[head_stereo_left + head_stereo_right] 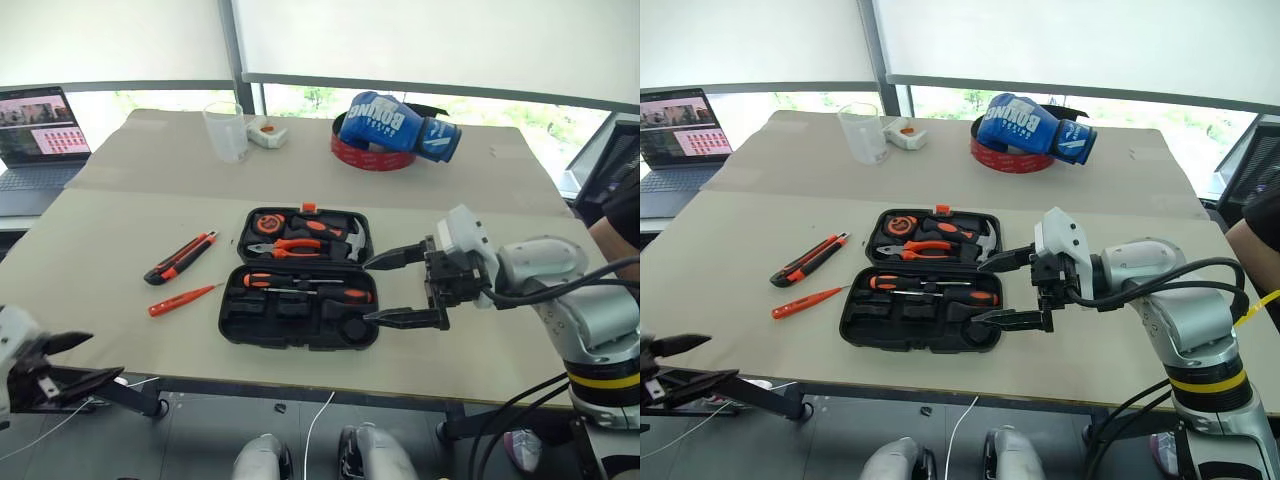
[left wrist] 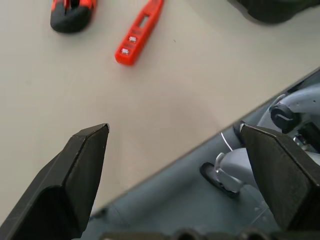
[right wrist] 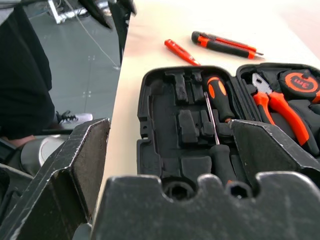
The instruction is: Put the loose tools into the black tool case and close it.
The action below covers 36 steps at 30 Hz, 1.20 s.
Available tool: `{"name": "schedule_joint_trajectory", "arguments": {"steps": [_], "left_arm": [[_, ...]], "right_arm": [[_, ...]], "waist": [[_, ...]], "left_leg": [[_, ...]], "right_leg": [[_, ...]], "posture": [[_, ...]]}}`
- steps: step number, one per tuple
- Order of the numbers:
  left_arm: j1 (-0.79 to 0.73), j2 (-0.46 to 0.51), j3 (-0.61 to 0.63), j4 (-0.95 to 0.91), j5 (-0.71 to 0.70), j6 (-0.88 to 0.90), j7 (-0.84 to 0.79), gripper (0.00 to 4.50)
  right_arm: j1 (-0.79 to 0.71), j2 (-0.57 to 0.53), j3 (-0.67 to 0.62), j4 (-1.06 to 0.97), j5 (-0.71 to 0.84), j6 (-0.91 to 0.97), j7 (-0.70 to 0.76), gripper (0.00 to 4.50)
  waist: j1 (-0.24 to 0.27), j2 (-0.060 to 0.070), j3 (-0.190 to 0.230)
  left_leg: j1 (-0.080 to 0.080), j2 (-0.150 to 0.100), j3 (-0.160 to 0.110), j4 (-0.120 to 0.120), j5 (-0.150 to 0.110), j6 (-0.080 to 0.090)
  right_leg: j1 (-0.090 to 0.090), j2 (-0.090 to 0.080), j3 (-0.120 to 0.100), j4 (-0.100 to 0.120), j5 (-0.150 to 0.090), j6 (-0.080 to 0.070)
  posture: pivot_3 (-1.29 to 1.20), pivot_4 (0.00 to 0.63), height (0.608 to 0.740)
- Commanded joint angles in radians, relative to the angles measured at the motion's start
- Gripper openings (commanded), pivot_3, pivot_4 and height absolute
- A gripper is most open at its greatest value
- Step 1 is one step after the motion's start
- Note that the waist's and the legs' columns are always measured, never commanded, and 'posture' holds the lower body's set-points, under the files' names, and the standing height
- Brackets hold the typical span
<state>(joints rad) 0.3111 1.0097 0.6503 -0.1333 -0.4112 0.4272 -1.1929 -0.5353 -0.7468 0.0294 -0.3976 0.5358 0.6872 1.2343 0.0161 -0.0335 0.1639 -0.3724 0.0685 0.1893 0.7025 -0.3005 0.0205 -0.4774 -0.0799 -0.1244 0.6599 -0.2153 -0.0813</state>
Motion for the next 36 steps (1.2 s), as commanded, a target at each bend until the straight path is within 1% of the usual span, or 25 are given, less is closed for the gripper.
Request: {"name": "schedule_joint_trajectory", "arguments": {"steps": [1, 2, 4, 6, 8, 10, 12, 16, 17, 18, 19, 20, 21, 22, 24, 25, 26, 27, 33, 36], "left_arm": [[-0.116, 0.053, -0.114, 0.078, 0.027, -0.051, -0.022, 4.50], [-0.154, 0.063, -0.146, 0.106, 0.039, -0.063, -0.027, 4.50], [-0.350, 0.070, -0.308, 0.234, 0.097, -0.089, -0.052, 4.50], [-0.486, 0.060, -0.423, 0.333, 0.140, -0.125, -0.095, 4.50], [-0.569, 0.044, -0.492, 0.409, 0.170, -0.152, -0.119, 4.50], [-0.641, 0.030, -0.555, 0.486, 0.208, -0.194, -0.138, 4.50], [-0.712, 0.012, -0.608, 0.567, 0.245, -0.230, -0.147, 4.50], [-0.810, -0.016, -0.678, 0.699, 0.298, -0.279, -0.168, 4.50], [-0.827, -0.021, -0.692, 0.726, 0.309, -0.291, -0.177, 3.99], [-0.840, -0.024, -0.703, 0.747, 0.318, -0.299, -0.185, 3.92], [-0.850, -0.027, -0.710, 0.763, 0.323, -0.304, -0.194, 3.44], [-0.857, -0.029, -0.714, 0.773, 0.325, -0.308, -0.200, 3.10], [-0.865, -0.031, -0.716, 0.787, 0.327, -0.314, -0.205, 2.62], [-0.869, -0.033, -0.717, 0.796, 0.326, -0.318, -0.209, 2.31], [-0.873, -0.034, -0.707, 0.798, 0.314, -0.315, -0.219, 1.51], [-0.870, -0.031, -0.696, 0.790, 0.304, -0.310, -0.220, 1.26], [-0.865, -0.026, -0.685, 0.781, 0.294, -0.304, -0.222, 0.76], [-0.854, -0.014, -0.668, 0.757, 0.278, -0.295, -0.226, 0.45], [-0.756, 0.106, -0.529, 0.484, 0.140, -0.175, -0.300, 0.44], [-0.793, 0.132, -0.510, 0.324, 0.052, -0.062, -0.333, 0.44]], "right_arm": [[-0.007, -0.023, -0.019, -0.035, 0.018, -0.029, -0.008, 4.47], [-0.010, -0.025, -0.016, -0.035, 0.016, -0.030, -0.010, 4.47], [0.013, -0.034, -0.023, -0.075, 0.009, -0.032, -0.038, 4.47], [0.040, -0.043, -0.031, -0.110, 0.012, -0.026, -0.061, 4.47], [0.062, -0.052, -0.041, -0.138, 0.025, -0.016, -0.078, 4.47], [0.083, -0.056, -0.054, -0.166, 0.040, -0.001, -0.100, 4.47], [0.103, -0.063, -0.066, -0.192, 0.057, 0.010, -0.121, 4.47], [0.138, -0.084, -0.080, -0.219, 0.070, 0.009, -0.149, 4.47], [0.144, -0.090, -0.083, -0.222, 0.069, 0.007, -0.155, 4.50], [0.149, -0.095, -0.086, -0.223, 0.070, 0.005, -0.160, 4.50], [0.152, -0.100, -0.088, -0.223, 0.071, 0.002, -0.166, 4.50], [0.154, -0.105, -0.089, -0.223, 0.071, -0.002, -0.171, 4.50], [0.155, -0.108, -0.090, -0.222, 0.071, -0.004, -0.177, 4.50], [0.156, -0.111, -0.092, -0.221, 0.072, -0.006, -0.182, 4.50], [0.158, -0.114, -0.097, -0.220, 0.076, -0.006, -0.193, 4.50], [0.162, -0.116, -0.098, -0.219, 0.075, -0.007, -0.197, 4.50], [0.166, -0.118, -0.100, -0.219, 0.074, -0.009, -0.200, 4.50], [0.172, -0.121, -0.101, -0.219, 0.073, -0.012, -0.203, 4.50], [0.210, -0.149, -0.136, -0.215, 0.089, -0.011, -0.204, 4.50], [0.231, -0.167, -0.153, -0.209, 0.102, -0.008, -0.193, 4.50]], "waist": [[-0.003, 0.000, 0.000], [-0.005, 0.000, 0.000], [-0.007, 0.000, 0.000], [-0.004, -0.001, 0.000], [-0.006, -0.001, 0.000], [-0.013, -0.001, 0.000], [-0.018, -0.001, 0.000], [-0.021, -0.002, 0.000], [-0.021, -0.002, 0.000], [-0.021, -0.002, 0.000], [-0.021, -0.002, 0.000], [-0.022, -0.002, 0.000], [-0.024, -0.002, 0.000], [-0.025, -0.002, 0.000], [-0.026, -0.002, 0.000], [-0.026, -0.002, 0.000], [-0.027, -0.002, 0.000], [-0.027, -0.002, 0.000], [-0.030, -0.006, 0.002], [-0.024, -0.006, 0.002]], "left_leg": [[0.000, 0.000, 0.000, 0.000, 0.000, 0.000], [0.000, 0.000, 0.000, 0.000, 0.000, 0.000], [0.000, 0.000, 0.001, -0.001, 0.000, 0.002], [0.000, -0.001, 0.002, -0.003, 0.002, 0.002], [0.000, 0.000, 0.002, -0.004, 0.003, 0.001], [0.001, 0.000, 0.003, -0.004, 0.006, 0.006], [0.001, -0.001, 0.004, -0.004, 0.006, 0.007], [0.001, 0.000, 0.004, -0.003, 0.006, 0.007], [0.001, -0.001, 0.004, -0.003, 0.006, 0.007], [0.001, 0.000, 0.004, -0.002, 0.006, 0.007], [0.001, -0.001, 0.003, -0.002, 0.006, 0.007], [0.001, -0.001, 0.003, -0.002, 0.006, 0.007], [0.001, -0.001, 0.003, -0.001, 0.006, 0.007], [0.001, -0.001, 0.003, -0.001, 0.006, 0.007], [0.001, 0.000, 0.003, 0.000, 0.006, 0.007], [0.001, 0.000, 0.003, 0.001, 0.006, 0.007], [0.001, 0.000, 0.003, 0.001, 0.006, 0.007], [0.001, 0.000, 0.003, 0.001, 0.006, 0.007], [0.001, 0.001, 0.002, 0.001, 0.006, 0.007], [0.001, 0.000, 0.002, 0.002, 0.006, 0.007]], "right_leg": [[0.000, 0.000, 0.000, -0.001, 0.000, 0.000], [0.000, 0.000, 0.000, -0.001, 0.000, 0.000], [0.000, 0.001, 0.001, -0.002, 0.000, 0.000], [0.000, 0.003, 0.000, -0.002, 0.000, 0.000], [0.000, 0.003, 0.000, -0.002, 0.000, -0.001], [0.000, 0.003, 0.000, -0.001, 0.000, -0.001], [0.000, 0.003, 0.001, -0.002, 0.000, -0.001], [0.000, 0.004, 0.001, -0.001, 0.000, -0.001], [0.000, 0.004, 0.001, -0.001, 0.000, -0.001], [0.000, 0.004, 0.001, -0.001, 0.000, -0.001], [0.000, 0.003, 0.001, -0.001, 0.000, -0.001], [0.000, 0.003, 0.001, 0.000, 0.000, -0.001], [0.000, 0.003, 0.001, 0.000, 0.000, 0.000], [0.000, 0.003, 0.002, 0.000, 0.000, 0.000], [0.000, 0.003, 0.002, 0.002, 0.000, 0.000], [0.000, 0.003, 0.002, 0.003, 0.000, 0.000], [0.000, 0.003, 0.002, 0.003, 0.000, 0.000], [0.000, 0.003, 0.002, 0.003, 0.000, 0.000], [0.000, 0.003, 0.002, 0.004, 0.000, 0.000], [0.000, 0.002, 0.002, 0.003, 0.000, 0.000]], "posture": [[0.00, 0.150, 0.714], [0.00, 0.150, 0.714], [0.00, 0.150, 0.714], [0.00, 0.150, 0.714], [0.00, 0.150, 0.714], [0.00, 0.150, 0.714], [0.00, 0.150, 0.714], [0.00, 0.150, 0.714], [0.00, 0.150, 0.714], [0.00, 0.150, 0.714], [0.00, 0.150, 0.714], [0.00, 0.150, 0.714], [0.00, 0.150, 0.714], [0.00, 0.150, 0.714], [0.00, 0.150, 0.714], [0.00, 0.150, 0.714], [0.00, 0.150, 0.714], [0.00, 0.150, 0.714], [0.00, 0.150, 0.714], [0.00, 0.150, 0.714]]}}
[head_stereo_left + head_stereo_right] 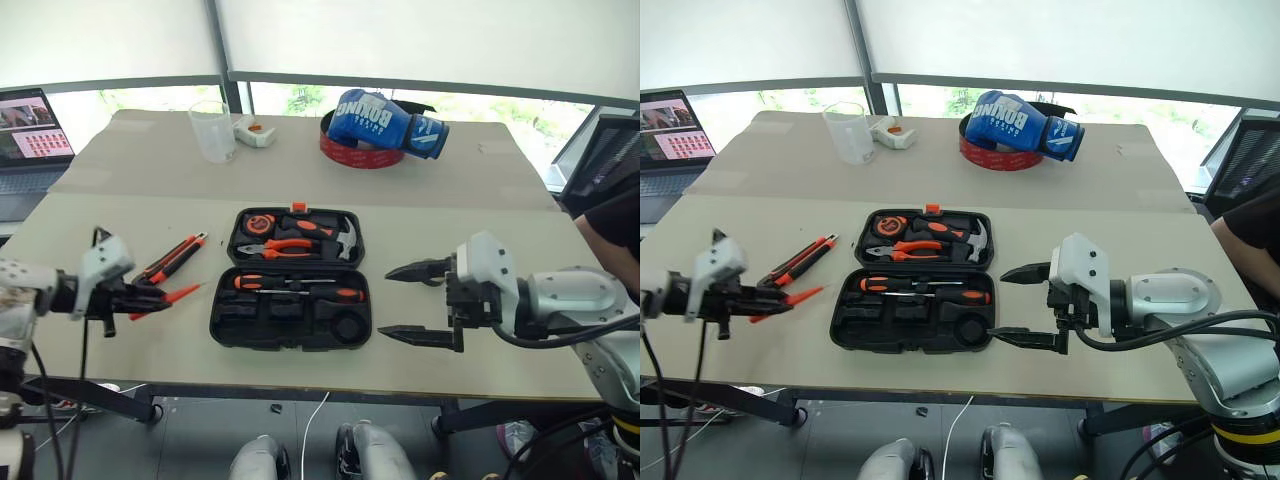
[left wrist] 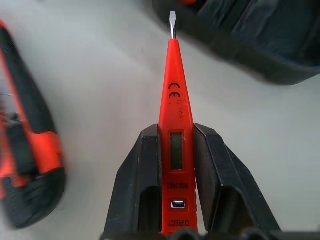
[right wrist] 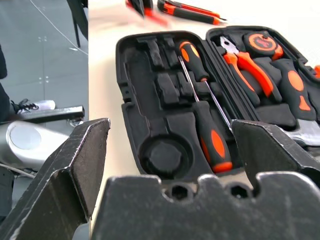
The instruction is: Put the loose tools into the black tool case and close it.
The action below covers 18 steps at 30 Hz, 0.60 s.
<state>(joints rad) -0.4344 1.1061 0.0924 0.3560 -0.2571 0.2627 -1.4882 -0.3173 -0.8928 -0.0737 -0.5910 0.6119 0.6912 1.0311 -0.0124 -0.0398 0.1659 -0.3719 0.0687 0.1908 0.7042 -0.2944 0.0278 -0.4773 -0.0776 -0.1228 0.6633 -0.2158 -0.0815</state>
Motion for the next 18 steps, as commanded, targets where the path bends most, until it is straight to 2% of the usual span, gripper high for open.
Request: {"name": "schedule_joint_trajectory", "arguments": {"steps": [1, 4, 7, 12, 18], "left_arm": [[-0.061, 0.037, 0.044, -0.199, -0.123, 0.141, -0.039, 0.44], [-0.141, -0.017, -0.031, -0.327, -0.186, 0.240, -0.052, 0.44], [-0.186, -0.085, -0.162, -0.362, -0.109, 0.171, -0.068, 0.44], [-0.281, -0.205, -0.323, -0.206, 0.066, 0.025, -0.024, 0.44], [-0.339, -0.285, -0.391, -0.082, 0.161, -0.040, 0.001, 0.44]], "right_arm": [[0.018, -0.025, -0.052, -0.016, 0.030, -0.012, 0.013, 4.50], [0.035, -0.029, -0.055, -0.014, 0.050, 0.002, 0.018, 4.50], [0.044, -0.030, -0.044, -0.021, 0.045, -0.007, 0.008, 4.50], [0.051, -0.023, -0.046, -0.040, 0.044, -0.011, -0.029, 4.50], [0.084, -0.021, -0.050, -0.077, 0.047, -0.012, -0.068, 4.50]], "waist": [[0.010, 0.000, 0.000], [0.024, 0.000, 0.000], [0.025, 0.000, 0.000], [0.020, 0.000, 0.000], [0.019, 0.000, 0.000]], "left_leg": [[0.000, 0.000, 0.000, 0.000, 0.000, 0.000], [0.001, -0.001, 0.000, 0.000, 0.000, 0.000], [0.002, -0.002, 0.000, 0.000, 0.000, 0.001], [0.002, -0.002, -0.001, 0.001, 0.001, 0.000], [0.002, -0.001, -0.001, 0.001, 0.001, 0.000]], "right_leg": [[0.001, -0.001, 0.000, 0.000, 0.000, 0.000], [0.002, 0.000, 0.000, 0.000, 0.000, 0.001], [0.004, 0.001, 0.001, 0.000, 0.000, 0.001], [0.004, 0.002, 0.001, 0.001, 0.000, 0.001], [0.004, 0.002, 0.001, 0.001, 0.000, 0.001]], "posture": [[0.00, 0.150, 0.714], [0.00, 0.150, 0.714], [0.00, 0.150, 0.714], [0.00, 0.150, 0.714], [0.00, 0.150, 0.714]]}}
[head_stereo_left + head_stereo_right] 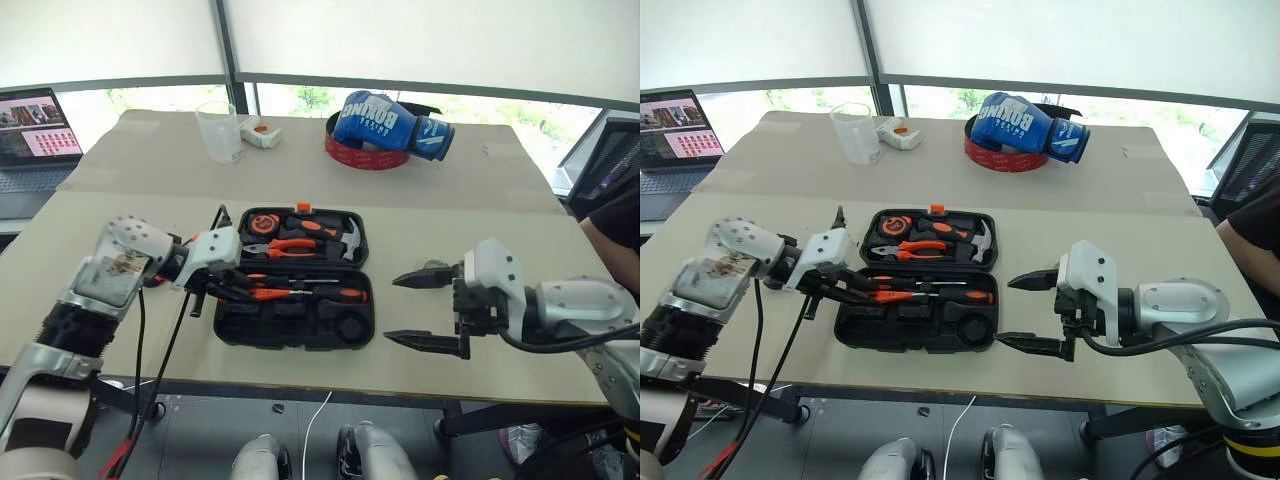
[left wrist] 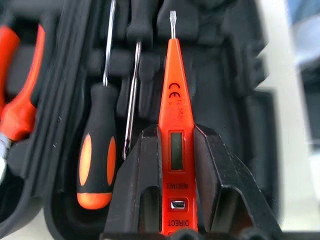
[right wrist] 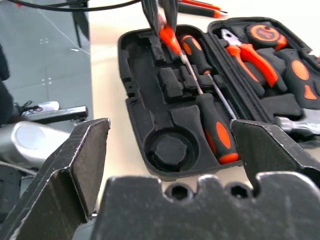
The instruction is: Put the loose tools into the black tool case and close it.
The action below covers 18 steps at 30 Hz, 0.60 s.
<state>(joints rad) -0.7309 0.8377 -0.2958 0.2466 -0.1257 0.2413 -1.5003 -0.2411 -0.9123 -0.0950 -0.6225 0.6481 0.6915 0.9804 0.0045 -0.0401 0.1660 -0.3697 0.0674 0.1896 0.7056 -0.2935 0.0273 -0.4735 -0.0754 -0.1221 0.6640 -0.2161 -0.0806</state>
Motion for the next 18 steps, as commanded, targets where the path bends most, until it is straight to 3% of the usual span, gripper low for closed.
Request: {"name": "schedule_joint_trajectory", "arguments": {"steps": [1, 18], "left_arm": [[-0.048, -0.025, -0.005, 0.038, 0.036, -0.020, 0.014, 0.44], [-0.075, -0.094, -0.050, 0.118, 0.115, -0.091, -0.002, 0.44]], "right_arm": [[0.010, -0.001, -0.030, -0.049, 0.012, -0.012, -0.023, 4.50], [0.008, 0.002, -0.028, -0.043, 0.005, -0.021, -0.075, 4.50]], "waist": [[0.003, 0.000, 0.000], [0.004, 0.000, 0.000]], "left_leg": [[0.000, 0.000, 0.000, 0.000, 0.000, 0.000], [-0.002, 0.000, -0.001, 0.006, -0.001, 0.002]], "right_leg": [[0.000, 0.000, 0.000, 0.000, 0.000, 0.000], [0.000, 0.000, 0.000, 0.000, 0.000, 0.000]], "posture": [[0.00, 0.150, 0.714], [0.00, 0.150, 0.714]]}}
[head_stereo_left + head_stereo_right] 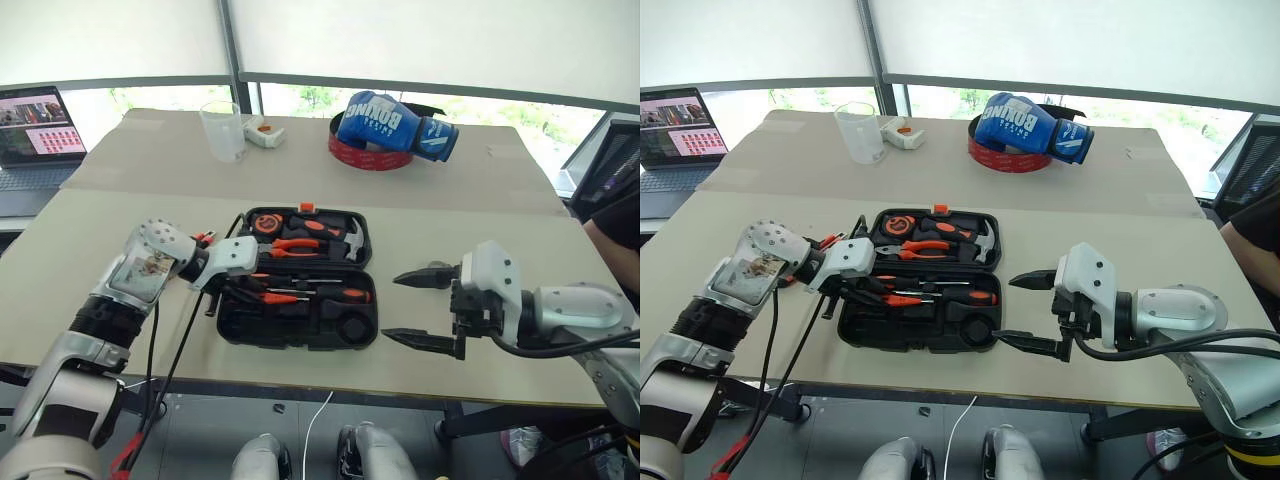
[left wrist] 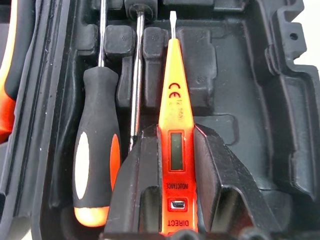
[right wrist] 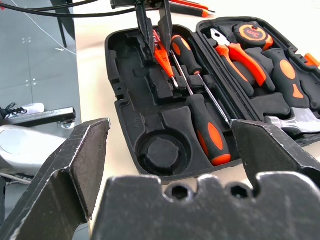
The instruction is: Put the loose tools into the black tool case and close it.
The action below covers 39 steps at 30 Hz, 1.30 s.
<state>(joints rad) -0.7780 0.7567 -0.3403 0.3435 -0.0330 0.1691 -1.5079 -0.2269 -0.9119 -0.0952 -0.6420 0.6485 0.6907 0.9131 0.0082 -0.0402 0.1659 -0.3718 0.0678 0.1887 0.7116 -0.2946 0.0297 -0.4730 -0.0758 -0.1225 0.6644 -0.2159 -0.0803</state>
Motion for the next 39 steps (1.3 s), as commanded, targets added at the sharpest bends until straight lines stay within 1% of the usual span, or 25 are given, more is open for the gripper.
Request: {"name": "schedule_joint_trajectory", "arguments": {"steps": [1, 3, 4, 9, 10, 15, 17, 18, 19, 21, 22, 23, 25, 26, 27, 31, 36, 39], "left_arm": [[-0.033, -0.018, -0.006, 0.027, 0.022, -0.018, 0.003, 0.44], [-0.039, -0.020, 0.001, 0.021, 0.012, -0.010, -0.013, 1.45], [-0.041, -0.018, 0.007, 0.013, 0.002, -0.004, -0.027, 1.70], [-0.049, 0.011, 0.076, -0.029, -0.088, 0.047, -0.091, 3.59], [-0.050, 0.022, 0.094, -0.031, -0.110, 0.067, -0.099, 3.89], [-0.021, 0.085, 0.161, -0.044, -0.237, 0.131, -0.107, 3.89], [-0.003, 0.070, 0.201, -0.029, -0.260, 0.150, -0.091, 3.36], [0.012, 0.056, 0.216, -0.019, -0.260, 0.142, -0.069, 3.20], [0.027, 0.044, 0.224, -0.013, -0.260, 0.134, -0.047, 2.72], [0.063, 0.009, 0.241, -0.003, -0.260, 0.106, 0.001, 2.07], [0.081, -0.008, 0.246, 0.005, -0.260, 0.103, 0.019, 1.63], [0.096, -0.021, 0.250, 0.013, -0.258, 0.096, 0.030, 1.37], [0.121, -0.031, 0.244, 0.025, -0.248, 0.079, 0.032, 0.53], [0.133, -0.034, 0.242, 0.031, -0.243, 0.064, 0.031, 0.18], [0.141, -0.038, 0.240, 0.032, -0.243, 0.062, 0.032, 0.08], [0.149, -0.054, 0.236, 0.048, -0.235, 0.031, 0.051, 0.08], [0.164, -0.066, 0.186, 0.097, -0.151, -0.068, 0.095, 0.08], [0.173, -0.075, 0.180, 0.114, -0.145, -0.093, 0.086, 0.08]], "right_arm": [[-0.006, 0.002, -0.027, -0.023, 0.004, -0.021, -0.010, 4.50], [-0.003, 0.002, -0.027, -0.023, 0.003, -0.022, -0.011, 4.50], [-0.004, 0.002, -0.025, -0.023, 0.003, -0.021, -0.012, 4.50], [-0.001, 0.002, -0.019, -0.021, 0.006, -0.015, -0.013, 4.50], [-0.001, 0.003, -0.018, -0.021, 0.007, -0.015, -0.013, 4.50], [-0.001, 0.007, -0.019, -0.016, 0.015, -0.010, -0.015, 4.50], [0.003, 0.011, -0.015, -0.014, 0.012, -0.013, -0.016, 4.50], [0.004, 0.013, -0.011, -0.013, 0.009, -0.015, -0.017, 4.50], [0.004, 0.015, -0.009, -0.011, 0.006, -0.016, -0.017, 4.50], [0.003, 0.019, -0.004, -0.008, 0.002, -0.017, -0.016, 4.50], [0.001, 0.020, -0.002, -0.006, 0.002, -0.016, -0.015, 4.50], [-0.002, 0.021, -0.001, -0.005, 0.002, -0.015, -0.014, 4.50], [-0.010, 0.020, 0.000, 0.000, 0.004, -0.013, -0.011, 4.50], [-0.017, 0.021, 0.002, 0.005, 0.004, -0.012, -0.011, 4.50], [-0.023, 0.021, 0.003, 0.010, 0.005, -0.011, -0.010, 4.50], [-0.029, 0.027, 0.010, 0.018, 0.001, -0.012, -0.016, 4.50], [-0.029, 0.035, 0.009, 0.007, 0.014, -0.001, -0.027, 4.50], [-0.033, 0.034, 0.007, 0.011, 0.016, 0.001, -0.030, 4.50]], "waist": [[0.001, 0.000, 0.000], [0.001, 0.000, 0.000], [0.001, 0.000, 0.000], [0.000, 0.000, 0.000], [-0.001, 0.000, 0.000], [-0.007, 0.000, 0.000], [-0.006, 0.000, 0.000], [-0.005, 0.000, 0.000], [-0.005, 0.000, 0.000], [-0.004, 0.000, 0.000], [-0.002, 0.000, 0.000], [-0.002, 0.000, 0.000], [-0.003, 0.000, 0.000], [-0.004, 0.000, 0.000], [-0.005, 0.000, 0.000], [-0.004, 0.000, 0.000], [-0.004, 0.000, 0.000], [-0.003, 0.000, 0.000]], "left_leg": [[0.000, 0.000, 0.000, 0.000, 0.000, 0.000], [0.000, 0.000, 0.000, 0.000, 0.000, 0.000], [0.000, 0.000, 0.000, 0.000, 0.000, 0.000], [0.000, 0.000, 0.000, 0.001, 0.000, 0.000], [0.000, 0.000, 0.000, 0.001, 0.000, 0.000], [0.000, 0.001, 0.000, 0.001, 0.000, 0.000], [0.000, 0.001, -0.001, 0.001, 0.000, 0.000], [0.000, 0.001, -0.001, 0.001, 0.000, 0.000], [0.000, 0.000, -0.001, 0.001, 0.000, 0.000], [0.000, 0.000, -0.001, 0.001, 0.000, 0.000], [0.000, 0.000, -0.001, 0.001, 0.000, 0.000], [0.001, 0.000, -0.001, 0.001, 0.000, 0.000], [0.000, 0.000, -0.001, 0.001, 0.000, 0.000], [0.000, 0.000, -0.001, 0.001, 0.000, 0.000], [0.000, 0.001, -0.001, 0.001, 0.000, 0.000], [0.001, 0.000, -0.001, 0.001, 0.000, 0.000], [0.000, 0.000, -0.001, 0.001, 0.000, 0.000], [0.001, 0.000, -0.001, 0.001, 0.000, 0.000]], "right_leg": [[0.000, 0.000, 0.000, 0.000, 0.000, 0.000], [0.000, 0.000, 0.000, 0.000, 0.000, 0.000], [0.000, 0.000, 0.000, 0.000, 0.000, 0.000], [0.000, 0.000, 0.000, 0.000, 0.000, 0.000], [0.000, 0.000, 0.000, 0.000, 0.000, 0.000], [0.000, 0.000, 0.000, 0.000, 0.000, 0.000], [0.000, 0.000, 0.000, 0.001, 0.000, 0.000], [0.000, 0.000, 0.000, 0.001, 0.000, 0.000], [0.001, 0.000, 0.000, 0.001, 0.000, 0.000], [0.001, -0.001, 0.000, 0.001, 0.000, 0.000], [0.001, 0.000, 0.000, 0.000, 0.000, 0.000], [0.001, -0.001, 0.000, 0.001, 0.000, 0.000], [0.001, 0.000, 0.000, 0.000, 0.000, 0.000], [0.001, 0.000, 0.000, 0.000, 0.000, 0.000], [0.001, 0.000, 0.000, 0.000, 0.000, 0.000], [0.001, 0.000, -0.001, 0.000, 0.000, 0.000], [0.001, 0.000, 0.000, 0.000, 0.000, 0.000], [0.002, 0.000, 0.000, 0.000, 0.000, 0.000]], "posture": [[0.00, 0.150, 0.714], [0.00, 0.150, 0.714], [0.00, 0.150, 0.714], [0.00, 0.150, 0.714], [0.00, 0.150, 0.714], [0.00, 0.150, 0.714], [0.00, 0.150, 0.714], [0.00, 0.150, 0.714], [0.00, 0.150, 0.714], [0.00, 0.150, 0.714], [0.00, 0.150, 0.714], [0.00, 0.150, 0.714], [0.00, 0.150, 0.714], [0.00, 0.150, 0.714], [0.00, 0.150, 0.714], [0.00, 0.150, 0.714], [0.00, 0.150, 0.714], [0.00, 0.150, 0.714]]}}
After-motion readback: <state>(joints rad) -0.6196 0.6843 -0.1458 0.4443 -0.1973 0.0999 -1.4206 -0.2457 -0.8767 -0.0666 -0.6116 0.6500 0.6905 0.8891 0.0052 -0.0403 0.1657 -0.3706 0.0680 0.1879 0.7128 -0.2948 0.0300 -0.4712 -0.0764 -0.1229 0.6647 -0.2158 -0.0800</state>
